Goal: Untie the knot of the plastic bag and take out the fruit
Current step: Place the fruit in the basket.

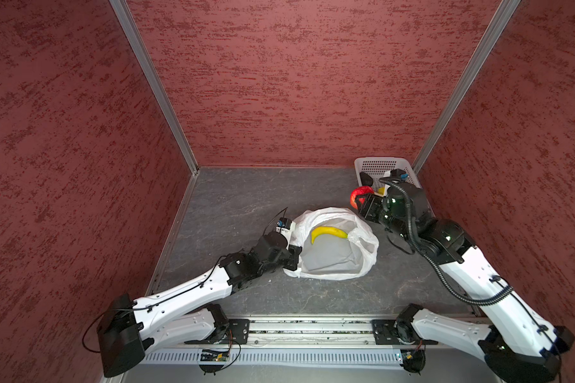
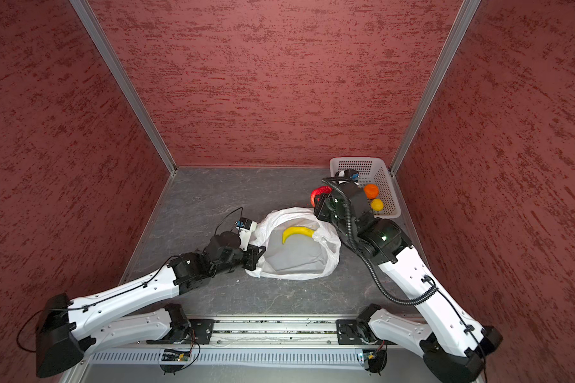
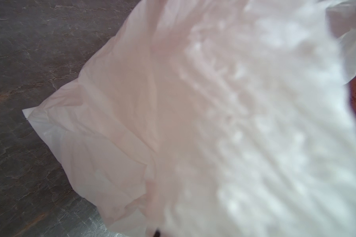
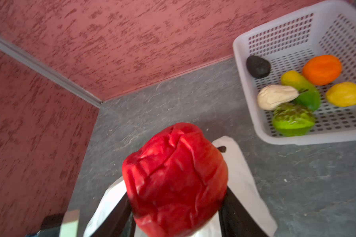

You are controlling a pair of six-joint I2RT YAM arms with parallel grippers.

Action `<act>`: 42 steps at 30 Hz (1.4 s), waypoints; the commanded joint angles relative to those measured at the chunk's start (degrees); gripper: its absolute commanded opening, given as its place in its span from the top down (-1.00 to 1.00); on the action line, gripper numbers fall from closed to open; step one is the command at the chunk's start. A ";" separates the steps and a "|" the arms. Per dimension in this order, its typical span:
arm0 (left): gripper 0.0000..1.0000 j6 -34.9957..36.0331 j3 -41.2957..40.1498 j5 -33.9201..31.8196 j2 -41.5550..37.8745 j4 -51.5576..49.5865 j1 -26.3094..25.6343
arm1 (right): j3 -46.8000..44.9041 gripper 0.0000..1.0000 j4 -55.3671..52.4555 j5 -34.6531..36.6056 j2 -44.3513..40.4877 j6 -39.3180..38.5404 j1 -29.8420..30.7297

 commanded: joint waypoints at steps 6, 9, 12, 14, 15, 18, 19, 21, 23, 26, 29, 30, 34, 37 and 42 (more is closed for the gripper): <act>1.00 -1.34 -2.56 -0.61 -4.38 -3.50 0.19 | -10.04 0.21 14.59 -5.15 1.89 -5.21 -16.57; 1.00 -1.34 -2.63 -0.54 -4.61 -3.53 -0.06 | -13.45 0.21 21.24 -6.18 5.10 -4.88 -21.37; 1.00 -1.43 -2.71 -0.27 -4.37 -3.07 -0.48 | -15.23 0.21 27.07 -5.46 9.29 -5.09 -24.57; 1.00 -1.62 -2.81 -0.04 -4.00 -2.65 -0.65 | -16.09 0.21 30.75 -5.11 12.93 -4.66 -26.49; 1.00 -1.74 -2.87 0.16 -3.80 -2.33 -0.76 | -16.29 0.20 32.74 -4.95 14.80 -4.53 -27.42; 1.00 -2.22 -2.97 0.26 -3.38 -1.51 -1.31 | -15.90 0.21 37.54 -4.65 20.61 -4.30 -29.48; 1.00 -2.35 -2.98 0.27 -3.33 -1.27 -1.36 | -15.45 0.20 38.84 -4.73 22.62 -4.39 -29.93; 1.00 -2.40 -2.82 0.13 -3.03 -0.95 -1.81 | -13.13 0.20 40.53 -5.19 28.17 -4.55 -31.30; 1.00 -2.31 -2.54 0.10 -2.79 -0.84 -2.01 | -10.03 0.19 40.64 -5.68 33.03 -4.72 -32.50; 1.00 -2.27 -2.37 0.18 -2.60 -0.72 -2.31 | -5.64 0.17 40.21 -6.41 38.88 -5.19 -33.41; 1.00 -2.05 -2.37 0.37 -2.41 -0.49 -2.37 | -2.52 0.17 40.04 -6.58 42.66 -6.24 -33.65; 1.00 -1.97 -2.29 0.36 -2.42 -0.57 -2.45 | -1.46 0.12 39.59 -6.63 43.73 -6.49 -33.70; 1.00 -2.04 -2.10 0.14 -2.34 -0.34 -2.58 | 2.78 -0.40 35.88 -6.27 47.10 -7.14 -33.98; 1.00 -2.05 -2.02 -0.10 -2.27 -0.30 -2.73 | 3.30 -0.64 35.06 -6.09 47.15 -7.38 -33.95; 1.00 -2.05 -1.99 -0.26 -2.27 0.10 -2.89 | 2.42 -0.72 34.93 -6.62 44.99 -7.94 -33.97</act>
